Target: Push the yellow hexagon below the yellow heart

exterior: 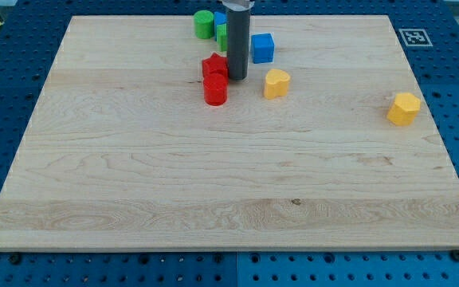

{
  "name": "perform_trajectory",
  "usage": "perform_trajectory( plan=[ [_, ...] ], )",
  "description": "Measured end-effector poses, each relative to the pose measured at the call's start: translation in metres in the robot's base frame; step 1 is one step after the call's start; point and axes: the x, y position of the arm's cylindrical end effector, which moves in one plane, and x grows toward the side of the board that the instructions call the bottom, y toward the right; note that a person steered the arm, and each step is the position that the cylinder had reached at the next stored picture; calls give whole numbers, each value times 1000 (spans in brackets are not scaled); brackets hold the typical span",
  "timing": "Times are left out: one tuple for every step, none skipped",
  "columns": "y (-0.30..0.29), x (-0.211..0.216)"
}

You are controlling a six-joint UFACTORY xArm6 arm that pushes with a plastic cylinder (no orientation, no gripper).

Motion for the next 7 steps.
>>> perform_trajectory(
  plan=[
    [14, -5],
    [47, -5],
    [80, -5],
    [85, -15],
    [84, -26],
    [67, -36],
    [39, -50]
  ],
)
